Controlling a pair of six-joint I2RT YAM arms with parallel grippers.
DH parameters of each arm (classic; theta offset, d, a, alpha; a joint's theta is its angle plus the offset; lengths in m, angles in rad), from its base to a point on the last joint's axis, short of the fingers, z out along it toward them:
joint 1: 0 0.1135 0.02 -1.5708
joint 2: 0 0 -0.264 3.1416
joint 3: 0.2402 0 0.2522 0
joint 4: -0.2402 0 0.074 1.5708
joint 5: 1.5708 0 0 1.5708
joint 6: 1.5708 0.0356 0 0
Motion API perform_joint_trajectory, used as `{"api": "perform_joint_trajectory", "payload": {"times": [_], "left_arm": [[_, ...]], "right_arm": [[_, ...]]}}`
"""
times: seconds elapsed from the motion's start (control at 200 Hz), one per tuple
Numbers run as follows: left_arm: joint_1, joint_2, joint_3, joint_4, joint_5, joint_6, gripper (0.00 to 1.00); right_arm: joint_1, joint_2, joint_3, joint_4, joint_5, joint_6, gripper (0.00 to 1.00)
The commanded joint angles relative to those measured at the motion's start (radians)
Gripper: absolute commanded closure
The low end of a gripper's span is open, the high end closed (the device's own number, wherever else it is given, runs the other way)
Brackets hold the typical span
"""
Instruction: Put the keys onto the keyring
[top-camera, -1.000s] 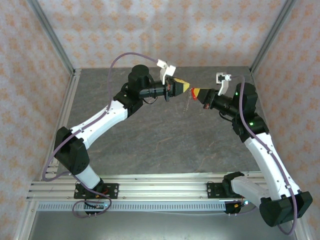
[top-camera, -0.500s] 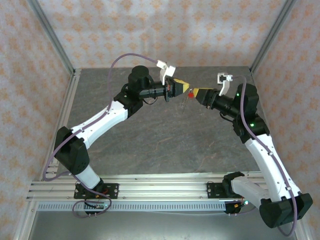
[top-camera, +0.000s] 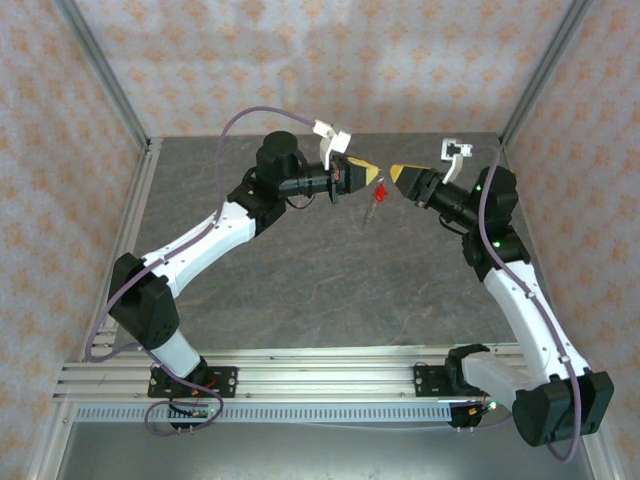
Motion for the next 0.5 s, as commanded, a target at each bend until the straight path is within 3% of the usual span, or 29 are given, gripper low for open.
{"api": "perform_joint_trajectory", "payload": {"times": [0.0,0.495], "left_arm": [[-0.011,-0.035,0.021,0.067,-0.010,-0.011,1.00],[-0.012,-0.015,0.047,0.064,-0.006,-0.019,1.00]], "right_arm": [[-0.005,0.002,-0.016,0.161,-0.067,0.054,0.64],[0.035,0.069,-0.059,0.290,-0.117,0.125,0.66]]}}
